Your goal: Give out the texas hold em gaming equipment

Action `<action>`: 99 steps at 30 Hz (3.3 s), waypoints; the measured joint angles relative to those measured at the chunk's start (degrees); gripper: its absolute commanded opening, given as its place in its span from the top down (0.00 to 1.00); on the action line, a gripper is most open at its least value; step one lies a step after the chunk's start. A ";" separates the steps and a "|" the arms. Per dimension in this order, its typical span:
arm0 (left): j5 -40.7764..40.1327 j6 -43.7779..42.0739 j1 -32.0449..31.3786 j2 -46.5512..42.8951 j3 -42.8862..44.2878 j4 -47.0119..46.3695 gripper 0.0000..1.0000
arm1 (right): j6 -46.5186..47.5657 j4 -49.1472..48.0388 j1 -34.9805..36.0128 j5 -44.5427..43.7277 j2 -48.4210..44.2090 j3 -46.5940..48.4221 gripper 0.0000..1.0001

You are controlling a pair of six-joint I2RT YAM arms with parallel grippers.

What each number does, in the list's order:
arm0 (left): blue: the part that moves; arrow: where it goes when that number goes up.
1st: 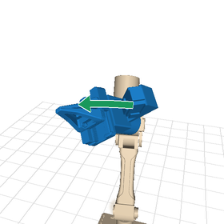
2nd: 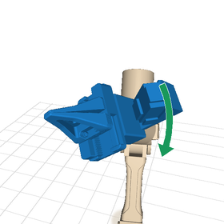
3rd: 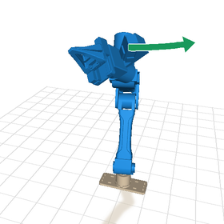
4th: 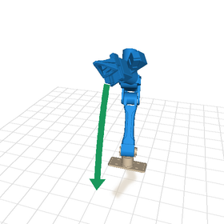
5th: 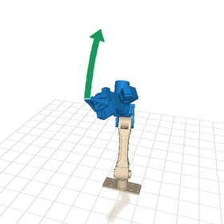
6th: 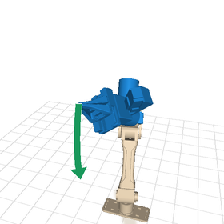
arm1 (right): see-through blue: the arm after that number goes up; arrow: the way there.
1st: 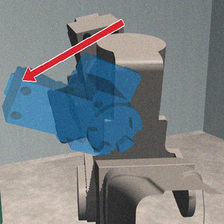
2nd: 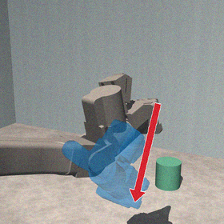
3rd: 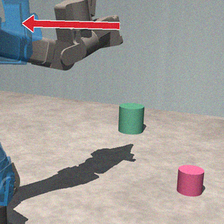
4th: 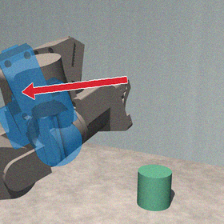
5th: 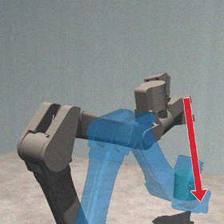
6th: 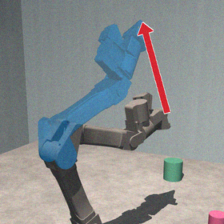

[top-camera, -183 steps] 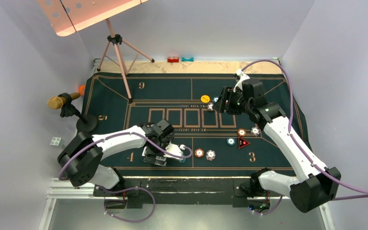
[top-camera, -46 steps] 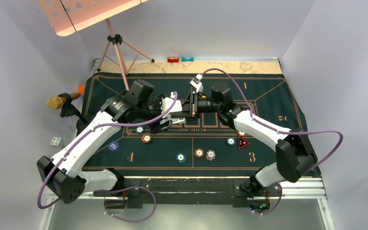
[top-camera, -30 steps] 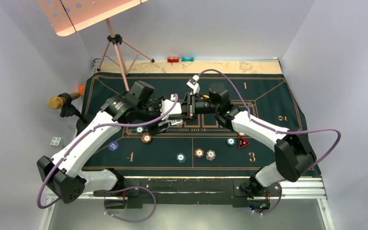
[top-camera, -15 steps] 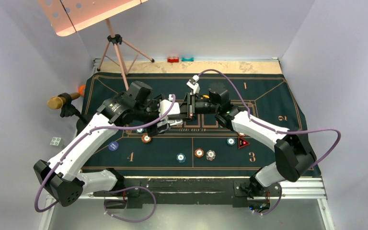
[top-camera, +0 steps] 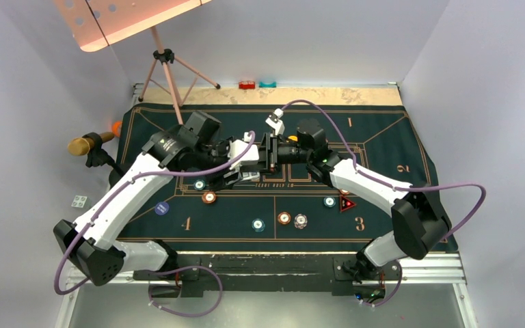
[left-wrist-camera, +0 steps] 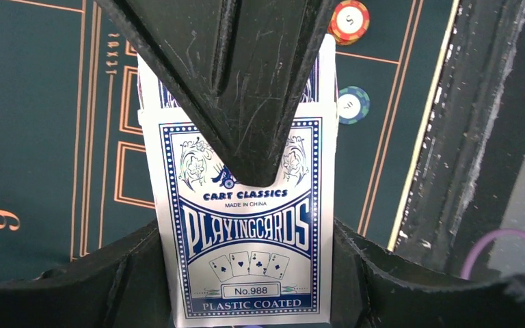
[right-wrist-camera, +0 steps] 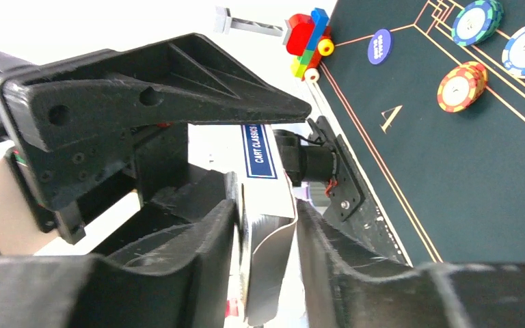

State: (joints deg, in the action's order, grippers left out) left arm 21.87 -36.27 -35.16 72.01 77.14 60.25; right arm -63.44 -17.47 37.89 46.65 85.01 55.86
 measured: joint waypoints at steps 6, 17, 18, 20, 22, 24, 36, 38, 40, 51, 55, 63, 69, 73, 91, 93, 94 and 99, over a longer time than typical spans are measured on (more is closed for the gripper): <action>1.01 0.26 0.00 2.34 3.65 5.79 1.00 | 2.60 3.21 0.09 -0.04 -0.02 0.07 0.49; 3.10 0.70 0.00 2.23 3.65 8.83 1.00 | 4.44 5.97 0.39 0.46 -0.70 0.09 0.49; 3.23 0.74 0.00 2.10 3.63 8.83 1.00 | 4.52 6.12 0.39 0.46 -0.90 0.09 0.49; 3.34 1.16 0.00 1.57 3.48 8.70 1.00 | 4.57 6.34 0.39 0.46 -1.33 0.07 0.49; 3.50 1.66 0.00 0.48 2.84 8.22 1.00 | 4.59 6.40 0.39 0.46 -1.86 0.07 0.50; 3.50 2.16 0.00 -0.37 2.58 8.20 1.00 | 4.63 6.54 0.39 0.48 -2.36 0.07 0.51; 3.50 2.64 0.00 -1.73 0.57 8.09 1.00 | 5.18 7.69 0.28 0.46 -3.58 -1.07 0.58; 3.48 2.64 0.00 -1.75 0.50 8.09 1.00 | 5.33 7.87 0.07 0.48 -3.93 -1.25 0.59; 3.45 2.64 0.00 -1.75 0.46 8.11 1.00 | 5.57 8.31 -0.28 0.48 -4.48 -1.62 0.60; 3.41 2.64 0.00 -2.08 0.04 8.13 1.00 | 7.50 12.17 -2.91 0.63 -7.87 -2.75 0.65; 3.26 2.62 0.00 -2.40 -0.66 8.00 1.00 | 8.13 13.92 -4.02 0.72 -8.83 -2.78 0.71; 2.73 2.62 0.00 -3.28 -3.41 8.07 1.00 | 9.09 16.85 -6.47 0.94 -11.45 -2.78 0.87; 1.92 2.60 0.00 -3.67 -3.93 8.02 1.00 | 10.47 19.21 -7.58 0.83 -12.66 -2.25 0.51; 1.90 2.62 0.00 -3.89 -3.93 8.02 1.00 | 12.85 22.56 -7.52 0.59 -12.63 -1.81 0.38; 1.88 2.64 0.00 -3.76 -3.91 8.00 1.00 | 10.12 15.61 0.83 0.44 -2.51 0.52 0.41; 1.90 2.67 0.00 -3.72 -3.89 8.00 1.00 | 9.70 14.99 0.83 0.44 -2.54 0.52 0.48; 1.88 2.67 0.00 -3.72 -3.89 8.00 1.00 | 9.55 14.82 0.83 0.46 -2.54 0.52 0.51; 1.88 2.67 0.00 -3.72 -3.76 8.04 1.00 | 8.94 14.32 0.39 0.48 -3.10 -0.09 0.71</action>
State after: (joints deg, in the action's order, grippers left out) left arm 23.75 -33.61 -35.16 68.29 73.38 68.29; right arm -54.50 -3.16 38.28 47.13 81.91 55.77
